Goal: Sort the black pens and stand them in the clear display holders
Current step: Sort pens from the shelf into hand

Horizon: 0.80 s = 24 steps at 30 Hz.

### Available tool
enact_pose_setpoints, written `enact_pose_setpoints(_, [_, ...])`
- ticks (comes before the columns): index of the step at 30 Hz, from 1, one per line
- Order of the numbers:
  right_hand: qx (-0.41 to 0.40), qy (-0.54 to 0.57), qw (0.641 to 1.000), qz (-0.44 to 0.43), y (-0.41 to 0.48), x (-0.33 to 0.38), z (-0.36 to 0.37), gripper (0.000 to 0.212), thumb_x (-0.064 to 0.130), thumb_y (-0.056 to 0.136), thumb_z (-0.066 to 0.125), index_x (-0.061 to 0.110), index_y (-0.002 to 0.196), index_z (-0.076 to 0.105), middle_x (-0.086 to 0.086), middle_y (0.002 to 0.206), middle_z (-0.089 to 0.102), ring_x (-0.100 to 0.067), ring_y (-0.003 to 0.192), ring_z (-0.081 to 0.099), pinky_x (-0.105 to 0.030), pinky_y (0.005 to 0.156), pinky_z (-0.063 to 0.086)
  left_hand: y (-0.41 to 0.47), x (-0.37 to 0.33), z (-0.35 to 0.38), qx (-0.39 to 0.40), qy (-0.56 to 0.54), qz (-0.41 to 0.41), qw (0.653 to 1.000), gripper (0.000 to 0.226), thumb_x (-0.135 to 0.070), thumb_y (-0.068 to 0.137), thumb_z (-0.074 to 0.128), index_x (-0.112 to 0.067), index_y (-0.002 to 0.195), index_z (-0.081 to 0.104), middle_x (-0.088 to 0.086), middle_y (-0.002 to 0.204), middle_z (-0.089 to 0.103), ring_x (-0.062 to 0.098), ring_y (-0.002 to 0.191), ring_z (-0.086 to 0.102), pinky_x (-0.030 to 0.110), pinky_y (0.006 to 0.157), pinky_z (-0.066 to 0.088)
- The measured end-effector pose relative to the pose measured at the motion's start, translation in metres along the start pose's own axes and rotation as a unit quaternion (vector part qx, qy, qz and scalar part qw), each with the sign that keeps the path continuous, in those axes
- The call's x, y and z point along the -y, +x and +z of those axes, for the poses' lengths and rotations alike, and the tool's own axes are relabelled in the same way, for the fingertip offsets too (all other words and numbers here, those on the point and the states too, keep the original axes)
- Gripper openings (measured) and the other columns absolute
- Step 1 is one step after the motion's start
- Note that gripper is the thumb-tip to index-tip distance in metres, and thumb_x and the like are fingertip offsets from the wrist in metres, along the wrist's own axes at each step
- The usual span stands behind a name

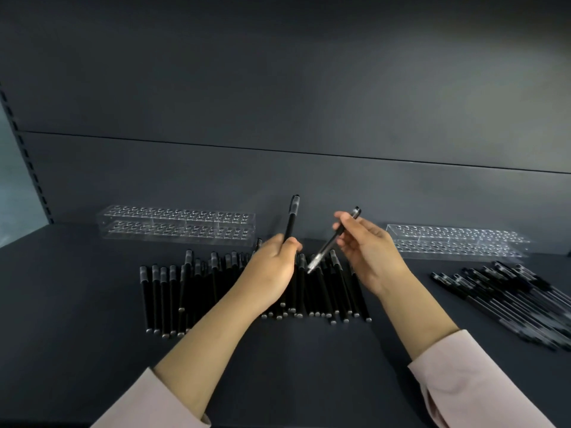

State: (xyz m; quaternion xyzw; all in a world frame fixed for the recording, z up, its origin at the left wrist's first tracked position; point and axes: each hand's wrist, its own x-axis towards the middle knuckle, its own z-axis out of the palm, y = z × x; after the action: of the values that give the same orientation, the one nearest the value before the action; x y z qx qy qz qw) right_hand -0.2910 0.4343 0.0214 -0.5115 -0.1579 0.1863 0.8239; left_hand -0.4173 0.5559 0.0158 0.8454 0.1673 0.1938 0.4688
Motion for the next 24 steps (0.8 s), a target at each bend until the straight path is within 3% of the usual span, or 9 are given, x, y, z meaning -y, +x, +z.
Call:
enact_pose_setpoints(3, [-0.045,-0.011,0.999,-0.001,0.002,0.002,-0.012,0.009,0.013,0.089,0.065,0.006,0.095,0.067,-0.002,0.073,0.068,-0.008,0.064,0.056,-0.015,0.057,0.050,0.005,0.010,0.003,-0.042,0.196,0.024,0.979,0.044,-0.036,0.105,0.024,-0.012,0.109,0.060,0.000,0.117,0.048,0.023,0.120,0.039,0.032,0.100,0.027])
enact_pose_setpoints(6, [-0.063,-0.026,0.998,0.000,0.002,0.003,-0.018,0.006,0.013,0.090,0.065,0.009,0.094,0.064,-0.002,0.074,0.067,-0.009,0.063,0.054,-0.017,0.058,0.049,0.004,0.018,0.010,-0.023,0.371,-0.016,0.928,0.053,-0.042,0.104,0.018,-0.015,0.139,0.047,0.002,0.152,0.027,0.026,0.138,0.019,0.040,0.112,0.018])
enact_pose_setpoints(9, [-0.064,-0.041,0.997,-0.004,0.002,0.000,-0.021,0.006,0.012,0.090,0.064,0.008,0.094,0.063,-0.004,0.074,0.067,-0.009,0.061,0.052,-0.016,0.054,0.048,0.001,0.023,0.015,0.038,0.440,-0.066,0.895,0.060,-0.042,0.104,0.014,-0.009,0.153,0.024,0.008,0.163,0.000,0.030,0.147,-0.002,0.047,0.118,0.006])
enact_pose_setpoints(11, [-0.059,-0.057,0.997,-0.009,0.002,-0.003,-0.023,0.013,0.012,0.090,0.065,0.007,0.101,0.061,-0.005,0.073,0.068,-0.011,0.060,0.052,-0.016,0.052,0.047,0.000,0.024,0.016,0.059,0.462,-0.081,0.881,0.063,-0.044,0.104,0.013,-0.008,0.155,0.014,0.010,0.164,-0.007,0.032,0.148,-0.007,0.049,0.118,0.003])
enact_pose_setpoints(14, [-0.057,-0.096,0.994,-0.019,0.001,-0.005,-0.026,0.026,0.013,0.089,0.067,0.009,0.113,0.057,-0.005,0.075,0.071,-0.013,0.066,0.057,-0.019,0.056,0.048,-0.002,0.020,0.017,0.044,0.463,-0.065,0.883,0.068,-0.053,0.102,0.015,-0.012,0.156,0.013,0.010,0.164,-0.004,0.033,0.148,-0.005,0.049,0.118,0.005])
enact_pose_setpoints(19, [-0.060,-0.136,0.987,-0.059,-0.007,0.008,-0.039,0.014,0.013,0.091,0.065,0.012,0.105,0.065,-0.003,0.080,0.064,-0.012,0.074,0.058,-0.020,0.060,0.048,-0.009,0.005,0.023,-0.016,0.442,0.037,0.896,0.067,-0.058,0.099,0.022,-0.016,0.152,0.026,0.010,0.163,0.009,0.031,0.147,0.005,0.045,0.116,0.014])
enact_pose_setpoints(24, [-0.099,-0.182,0.974,-0.092,-0.023,0.044,-0.082,0.015,0.016,0.088,0.069,0.012,0.101,0.062,-0.004,0.079,0.068,-0.015,0.071,0.060,-0.026,0.066,0.049,-0.011,-0.025,0.057,-0.012,0.411,0.153,0.899,0.056,-0.052,0.101,0.030,-0.019,0.146,0.038,0.003,0.160,0.022,0.024,0.145,0.018,0.040,0.115,0.023])
